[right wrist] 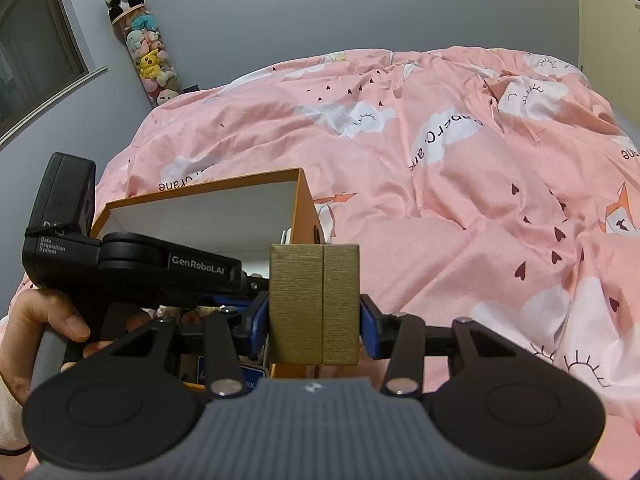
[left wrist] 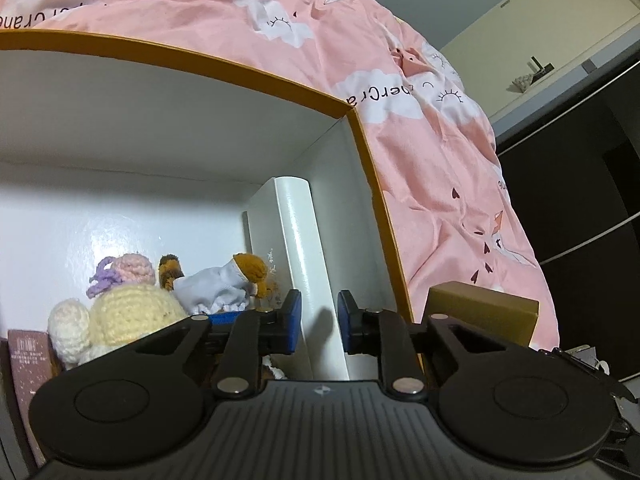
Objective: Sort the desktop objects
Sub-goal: 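Carry the white box with the left gripper into the orange box while the right gripper lifts the gold box, then lower the gold box into the orange box with the right gripper and open it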
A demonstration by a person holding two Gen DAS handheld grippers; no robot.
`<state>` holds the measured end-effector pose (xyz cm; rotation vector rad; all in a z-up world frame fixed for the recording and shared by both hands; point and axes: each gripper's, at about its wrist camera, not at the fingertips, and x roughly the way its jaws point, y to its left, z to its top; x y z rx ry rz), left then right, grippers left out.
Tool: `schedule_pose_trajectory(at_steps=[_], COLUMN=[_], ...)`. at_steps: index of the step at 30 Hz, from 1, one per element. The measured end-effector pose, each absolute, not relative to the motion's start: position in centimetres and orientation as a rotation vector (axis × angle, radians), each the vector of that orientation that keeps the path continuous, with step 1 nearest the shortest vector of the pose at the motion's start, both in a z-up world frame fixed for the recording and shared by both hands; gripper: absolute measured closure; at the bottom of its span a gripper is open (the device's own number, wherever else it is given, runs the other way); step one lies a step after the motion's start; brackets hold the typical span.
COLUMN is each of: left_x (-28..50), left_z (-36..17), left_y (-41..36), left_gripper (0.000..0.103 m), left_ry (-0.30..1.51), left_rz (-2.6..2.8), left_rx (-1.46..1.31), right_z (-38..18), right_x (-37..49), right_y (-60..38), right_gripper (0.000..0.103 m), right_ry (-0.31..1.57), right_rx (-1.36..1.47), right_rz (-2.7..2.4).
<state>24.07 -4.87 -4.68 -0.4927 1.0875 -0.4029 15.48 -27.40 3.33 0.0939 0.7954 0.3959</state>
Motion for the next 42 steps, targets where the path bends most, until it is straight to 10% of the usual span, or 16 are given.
schedule_pose_trajectory(at_steps=[21, 42], left_x=[18.5, 16.8], left_z=[3.3, 0.2], left_y=[5.3, 18.2], left_gripper=[0.081, 0.081], left_ry=[0.818, 0.823], left_rz=[-0.130, 0.049], left_rx=[-0.238, -0.463], right_z=[7.1, -1.7], right_x=[16.9, 26.2], right_y=[-21.1, -1.8], right_gripper=[0.055, 0.055], right_ry=[0.744, 1.067], right_rx=[0.119, 0.153], right_rz=[0.523, 0.640])
